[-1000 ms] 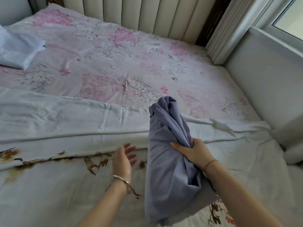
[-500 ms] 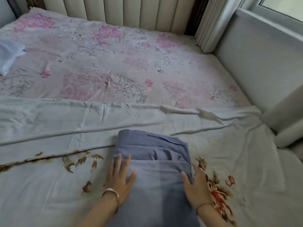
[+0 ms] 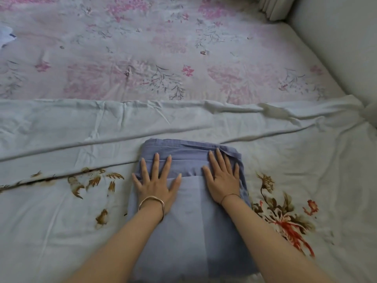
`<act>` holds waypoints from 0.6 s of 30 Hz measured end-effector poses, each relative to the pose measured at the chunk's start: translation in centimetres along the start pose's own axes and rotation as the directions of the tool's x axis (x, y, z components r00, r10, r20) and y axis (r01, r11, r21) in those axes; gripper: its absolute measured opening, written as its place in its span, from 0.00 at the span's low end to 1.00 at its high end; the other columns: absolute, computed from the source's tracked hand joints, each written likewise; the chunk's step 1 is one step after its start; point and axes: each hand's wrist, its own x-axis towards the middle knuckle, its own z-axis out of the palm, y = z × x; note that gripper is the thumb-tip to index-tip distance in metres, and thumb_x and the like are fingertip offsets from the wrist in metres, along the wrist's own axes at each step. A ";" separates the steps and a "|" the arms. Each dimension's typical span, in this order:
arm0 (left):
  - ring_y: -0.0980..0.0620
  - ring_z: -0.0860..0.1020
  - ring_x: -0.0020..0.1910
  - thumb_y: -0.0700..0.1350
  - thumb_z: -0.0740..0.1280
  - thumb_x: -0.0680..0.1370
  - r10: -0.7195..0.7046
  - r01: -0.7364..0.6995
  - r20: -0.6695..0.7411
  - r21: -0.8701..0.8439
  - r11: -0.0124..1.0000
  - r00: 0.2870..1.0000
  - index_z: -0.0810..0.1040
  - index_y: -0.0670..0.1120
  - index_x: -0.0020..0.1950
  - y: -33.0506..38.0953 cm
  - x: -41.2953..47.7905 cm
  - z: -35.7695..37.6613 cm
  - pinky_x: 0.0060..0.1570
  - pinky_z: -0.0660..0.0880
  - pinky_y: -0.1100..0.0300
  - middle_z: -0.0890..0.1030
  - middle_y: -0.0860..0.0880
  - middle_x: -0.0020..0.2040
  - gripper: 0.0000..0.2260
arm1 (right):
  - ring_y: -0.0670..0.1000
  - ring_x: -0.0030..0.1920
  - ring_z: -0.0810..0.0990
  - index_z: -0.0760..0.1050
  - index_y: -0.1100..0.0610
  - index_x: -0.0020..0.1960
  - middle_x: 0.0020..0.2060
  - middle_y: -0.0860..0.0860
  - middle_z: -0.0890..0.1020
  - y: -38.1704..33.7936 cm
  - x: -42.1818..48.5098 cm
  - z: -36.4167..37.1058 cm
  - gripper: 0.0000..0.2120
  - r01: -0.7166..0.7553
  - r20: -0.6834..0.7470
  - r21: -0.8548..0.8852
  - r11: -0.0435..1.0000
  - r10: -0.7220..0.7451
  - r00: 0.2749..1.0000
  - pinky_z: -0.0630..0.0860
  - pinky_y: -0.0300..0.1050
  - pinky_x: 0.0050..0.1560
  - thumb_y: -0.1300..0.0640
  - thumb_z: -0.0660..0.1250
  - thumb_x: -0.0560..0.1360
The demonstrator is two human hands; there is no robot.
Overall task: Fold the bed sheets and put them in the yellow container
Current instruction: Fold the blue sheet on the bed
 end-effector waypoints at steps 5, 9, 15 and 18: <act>0.44 0.55 0.75 0.63 0.64 0.73 -0.200 0.172 0.023 -0.609 0.774 0.980 0.45 0.53 0.77 -3.0 -1.5 -2.5 0.72 0.57 0.48 0.49 0.48 0.77 0.41 | 0.54 0.75 0.54 0.49 0.53 0.77 0.76 0.50 0.54 1.2 -4.1 -1.3 0.40 -0.175 -0.153 0.427 0.887 0.261 0.953 0.53 0.55 0.75 0.35 0.60 0.73; 0.43 0.71 0.64 0.59 0.76 0.63 -0.328 0.414 0.276 -0.761 0.500 0.903 0.62 0.44 0.71 -4.8 -4.2 -3.2 0.63 0.69 0.51 0.70 0.44 0.68 0.43 | 0.57 0.67 0.69 0.58 0.57 0.73 0.69 0.56 0.68 2.0 -8.2 -2.4 0.49 -0.424 0.168 0.683 0.595 0.437 0.883 0.67 0.50 0.66 0.35 0.73 0.62; 0.45 0.77 0.52 0.66 0.74 0.42 -0.184 0.604 0.593 -0.660 0.448 0.784 0.72 0.39 0.65 -5.7 -7.0 -6.8 0.52 0.75 0.55 0.78 0.43 0.58 0.57 | 0.59 0.62 0.73 0.64 0.59 0.71 0.65 0.57 0.73 1.4 -9.8 -5.5 0.48 -0.650 0.530 0.674 0.351 0.384 0.756 0.68 0.51 0.63 0.37 0.77 0.60; 0.45 0.79 0.49 0.62 0.78 0.45 -0.153 0.590 0.581 -0.711 0.384 0.799 0.72 0.38 0.63 -6.4 -8.4 -11.2 0.49 0.76 0.54 0.79 0.44 0.52 0.52 | 0.59 0.53 0.80 0.71 0.60 0.66 0.55 0.58 0.81 -0.7 -11.3 -8.9 0.55 -0.661 0.569 0.661 0.354 0.338 0.750 0.75 0.52 0.60 0.33 0.80 0.46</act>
